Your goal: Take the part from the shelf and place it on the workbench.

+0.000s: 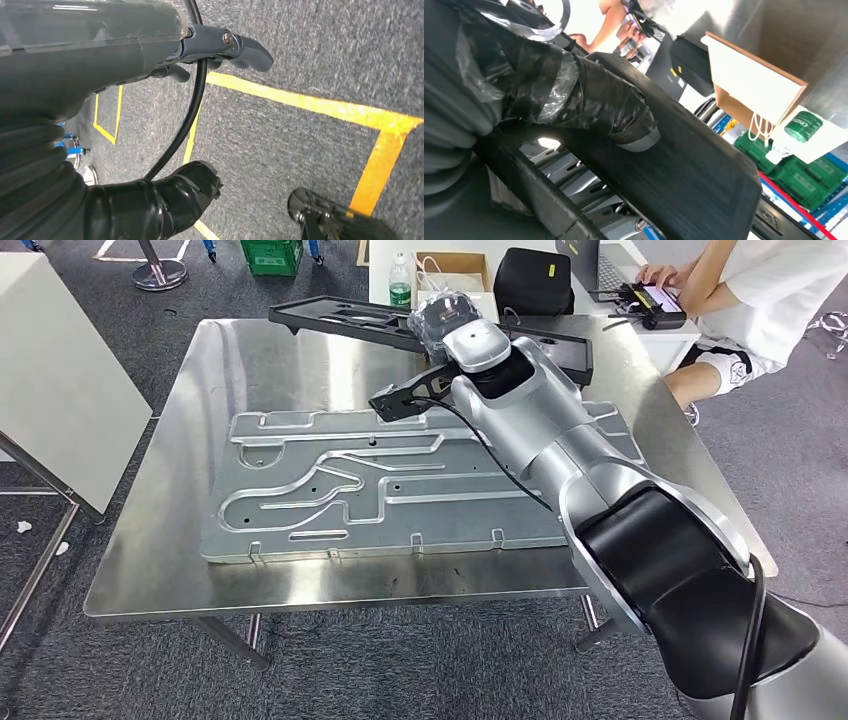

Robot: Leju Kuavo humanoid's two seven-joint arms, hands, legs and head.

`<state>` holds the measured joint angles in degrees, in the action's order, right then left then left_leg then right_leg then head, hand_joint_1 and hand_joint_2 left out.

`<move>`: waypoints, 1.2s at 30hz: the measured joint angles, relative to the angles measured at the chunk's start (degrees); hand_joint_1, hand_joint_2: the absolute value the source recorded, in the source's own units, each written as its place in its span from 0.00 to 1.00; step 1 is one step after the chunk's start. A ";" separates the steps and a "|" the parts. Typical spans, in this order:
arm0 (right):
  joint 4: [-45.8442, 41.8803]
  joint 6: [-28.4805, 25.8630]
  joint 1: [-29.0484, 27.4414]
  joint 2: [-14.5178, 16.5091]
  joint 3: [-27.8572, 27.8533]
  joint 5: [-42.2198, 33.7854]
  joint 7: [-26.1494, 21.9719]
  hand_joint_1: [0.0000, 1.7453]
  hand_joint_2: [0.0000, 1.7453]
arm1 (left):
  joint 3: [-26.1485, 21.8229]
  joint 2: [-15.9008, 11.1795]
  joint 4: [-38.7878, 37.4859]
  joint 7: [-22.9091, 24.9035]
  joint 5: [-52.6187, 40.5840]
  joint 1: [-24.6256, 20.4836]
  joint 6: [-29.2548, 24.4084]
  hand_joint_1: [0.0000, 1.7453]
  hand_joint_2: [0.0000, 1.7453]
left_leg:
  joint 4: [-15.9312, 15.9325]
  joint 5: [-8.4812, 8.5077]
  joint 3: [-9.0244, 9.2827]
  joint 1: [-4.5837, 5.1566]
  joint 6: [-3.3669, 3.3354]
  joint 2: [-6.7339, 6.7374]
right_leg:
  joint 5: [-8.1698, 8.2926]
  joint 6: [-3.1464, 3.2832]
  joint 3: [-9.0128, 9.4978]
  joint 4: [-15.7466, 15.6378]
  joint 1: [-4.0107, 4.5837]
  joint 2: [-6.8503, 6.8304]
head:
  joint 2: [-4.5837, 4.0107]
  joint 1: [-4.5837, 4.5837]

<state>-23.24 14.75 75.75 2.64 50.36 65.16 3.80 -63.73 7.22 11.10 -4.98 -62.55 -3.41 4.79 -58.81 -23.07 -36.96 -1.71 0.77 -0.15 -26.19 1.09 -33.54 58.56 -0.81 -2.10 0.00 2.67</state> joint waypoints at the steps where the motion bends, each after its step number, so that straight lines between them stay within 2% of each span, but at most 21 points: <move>1: 0.01 -0.01 0.00 -0.01 0.00 0.01 0.02 1.00 1.00 | 0.00 -0.01 0.00 -0.01 -0.03 0.01 0.00 0.00 1.00 | 0.00 -0.02 0.00 0.05 -0.11 -0.01 | 0.04 -0.07 0.04 -0.10 -0.03 -0.02 | 0.00 0.00; 4: 0.05 -0.02 -0.04 -0.02 0.00 0.04 0.07 1.00 1.00 | 0.01 -0.01 0.00 -0.04 -0.32 0.00 0.00 0.00 1.00 | -0.01 -0.04 -0.01 0.20 -0.36 0.02 | 0.17 -0.37 0.06 -0.25 -0.14 -0.01 | 0.00 -0.01; 8: 0.13 -0.08 -0.48 -0.02 0.00 0.07 0.02 1.00 1.00 | 0.03 -0.01 0.00 -0.11 -0.53 -0.03 -0.01 0.00 1.00 | -0.02 -0.03 -0.02 0.34 -0.55 0.05 | 0.24 -1.75 0.07 -0.37 -0.34 0.02 | 0.00 -0.01; 11: 0.25 -0.32 -1.12 -0.03 0.00 0.02 -0.02 1.00 1.00 | 0.04 -0.01 0.00 -0.11 -0.62 -0.02 -0.02 0.00 1.00 | -0.03 0.01 -0.02 0.39 -0.61 0.05 | 0.27 -2.13 0.03 -0.36 -0.37 0.03 | 0.00 -0.01; 25: 0.38 -0.84 -2.59 -0.20 -0.11 -0.96 -0.20 1.00 1.00 | 0.04 -0.01 0.00 -0.27 -0.70 -0.03 0.01 0.00 1.00 | 0.00 0.05 -0.02 0.44 -0.57 0.13 | 0.15 -2.16 -0.30 0.08 -0.23 0.13 | 0.00 -0.02; 36: 1.75 -5.37 -10.71 -0.49 -4.03 -4.79 -0.48 1.00 1.00 | 0.04 -0.01 0.00 -1.07 -1.44 -0.05 -0.01 0.00 1.00 | 0.00 0.05 -0.02 0.41 -0.57 0.12 | 0.11 -2.10 -0.29 0.09 -0.20 0.12 | 0.00 -0.02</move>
<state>-21.49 9.38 65.04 2.15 46.33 60.36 3.32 -63.70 7.21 11.10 -6.05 -63.99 -3.46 4.78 -58.80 -23.02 -36.98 -1.30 0.20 -0.03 -26.08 -1.01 -33.83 58.64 -1.02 -1.98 0.00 2.66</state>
